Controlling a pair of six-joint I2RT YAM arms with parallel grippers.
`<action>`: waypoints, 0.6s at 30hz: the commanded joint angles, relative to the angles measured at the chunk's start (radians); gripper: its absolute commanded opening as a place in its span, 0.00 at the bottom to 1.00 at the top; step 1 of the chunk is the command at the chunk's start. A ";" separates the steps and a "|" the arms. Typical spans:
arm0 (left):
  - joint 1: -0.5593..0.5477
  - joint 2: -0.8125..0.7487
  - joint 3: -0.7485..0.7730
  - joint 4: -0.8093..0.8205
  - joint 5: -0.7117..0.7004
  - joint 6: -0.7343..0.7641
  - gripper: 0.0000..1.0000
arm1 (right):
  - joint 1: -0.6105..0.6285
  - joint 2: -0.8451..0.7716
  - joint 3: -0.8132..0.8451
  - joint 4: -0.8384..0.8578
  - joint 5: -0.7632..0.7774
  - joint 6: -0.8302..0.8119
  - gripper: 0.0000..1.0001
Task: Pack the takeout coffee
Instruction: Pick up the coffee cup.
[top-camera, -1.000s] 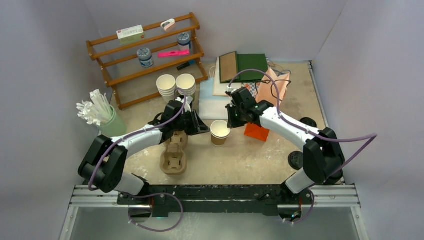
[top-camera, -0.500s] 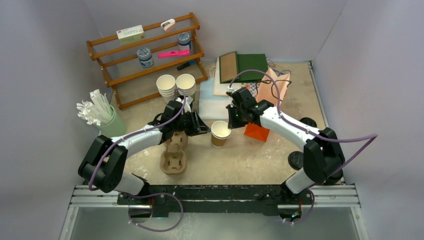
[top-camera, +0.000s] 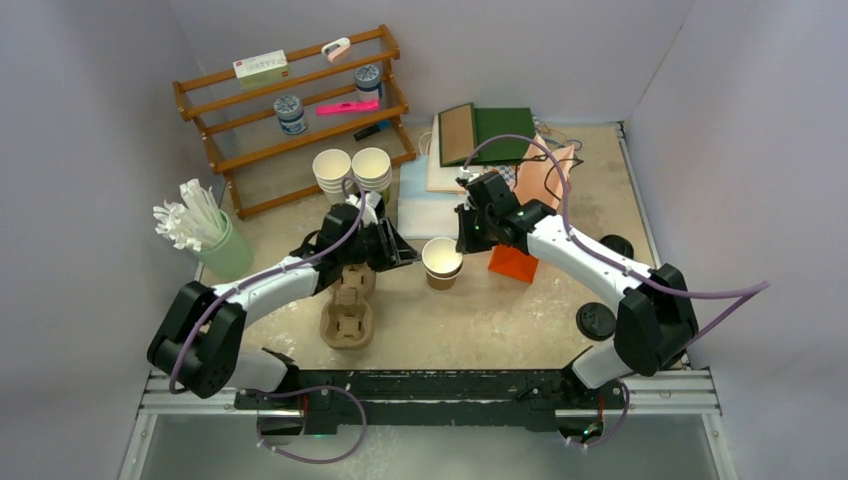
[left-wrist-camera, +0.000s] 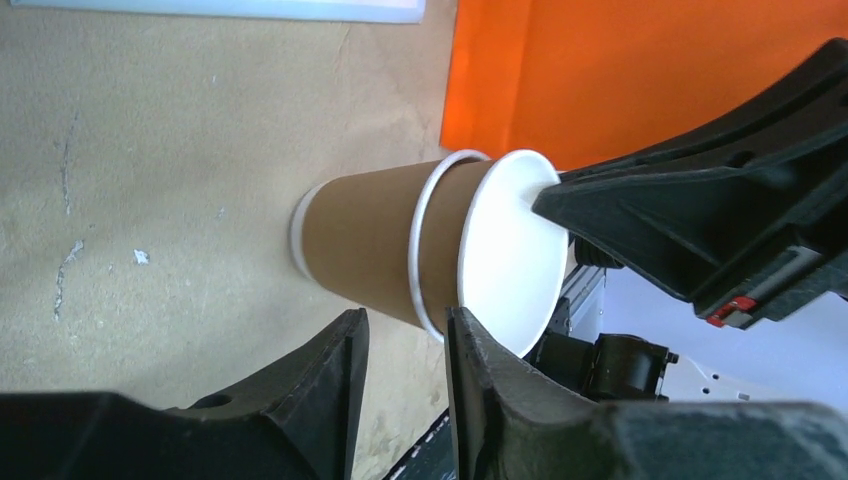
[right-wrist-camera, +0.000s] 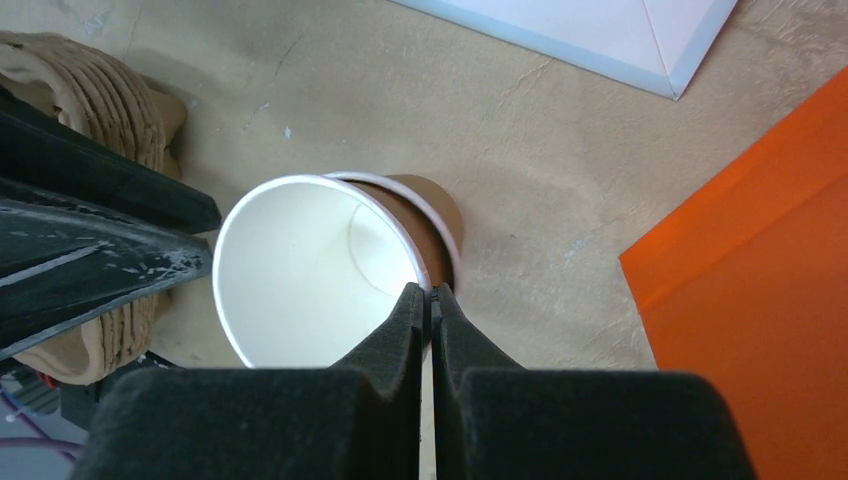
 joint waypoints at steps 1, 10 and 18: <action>-0.008 0.034 -0.003 0.064 0.043 -0.025 0.35 | 0.004 -0.016 0.024 0.018 -0.021 0.017 0.00; -0.009 -0.007 0.017 -0.035 -0.035 -0.011 0.32 | 0.003 -0.057 0.103 -0.030 -0.002 0.021 0.00; -0.024 0.017 0.058 -0.073 -0.057 0.019 0.38 | -0.004 -0.134 0.220 -0.108 0.092 0.023 0.00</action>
